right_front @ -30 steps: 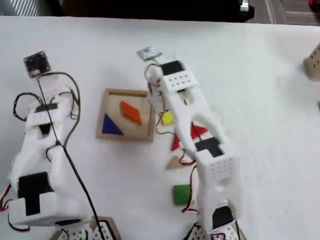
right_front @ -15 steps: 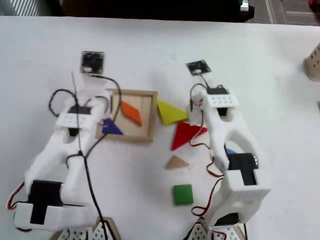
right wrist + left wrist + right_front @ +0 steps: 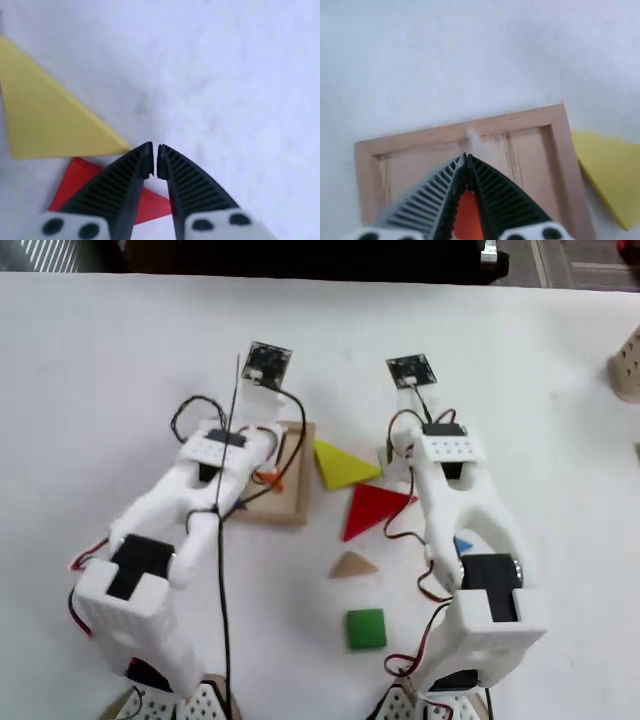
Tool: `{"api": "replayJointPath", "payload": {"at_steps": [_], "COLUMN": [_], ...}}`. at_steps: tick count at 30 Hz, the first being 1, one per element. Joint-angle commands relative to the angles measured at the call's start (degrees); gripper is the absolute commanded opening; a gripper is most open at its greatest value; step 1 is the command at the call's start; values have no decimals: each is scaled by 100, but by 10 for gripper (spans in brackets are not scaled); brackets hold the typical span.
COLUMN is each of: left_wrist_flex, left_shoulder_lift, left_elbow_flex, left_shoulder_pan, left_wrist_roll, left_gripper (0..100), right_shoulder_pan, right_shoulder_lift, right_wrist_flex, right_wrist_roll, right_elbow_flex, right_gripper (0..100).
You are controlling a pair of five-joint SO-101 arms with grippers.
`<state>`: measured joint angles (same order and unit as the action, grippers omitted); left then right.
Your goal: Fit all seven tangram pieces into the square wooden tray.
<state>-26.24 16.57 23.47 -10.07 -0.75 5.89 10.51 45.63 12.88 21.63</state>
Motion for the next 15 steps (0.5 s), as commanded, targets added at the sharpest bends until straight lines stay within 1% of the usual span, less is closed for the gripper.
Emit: {"api": "replayJointPath", "payload": {"at_steps": [1, 6, 10, 15], "left_wrist_flex": [-211, -659, -818, -1407], "left_shoulder_lift": [-48, -48, -57, -321], "left_elbow_flex": [-360, -413, -413, -281], "left_shoulder_pan": [4, 57, 48, 22], "left_wrist_roll": [-53, -53, -53, -62], "left_gripper": [24, 24, 24, 24], "right_shoulder_pan": [-57, -57, -57, -57], "right_shoulder_lift": [-312, -312, -312, -303], "right_wrist_flex": [-92, -101, -145, -136], "right_wrist_roll": [-26, -26, -26, -26], "right_elbow_flex": [-26, -26, -26, -26], "right_gripper": [17, 17, 17, 17]}}
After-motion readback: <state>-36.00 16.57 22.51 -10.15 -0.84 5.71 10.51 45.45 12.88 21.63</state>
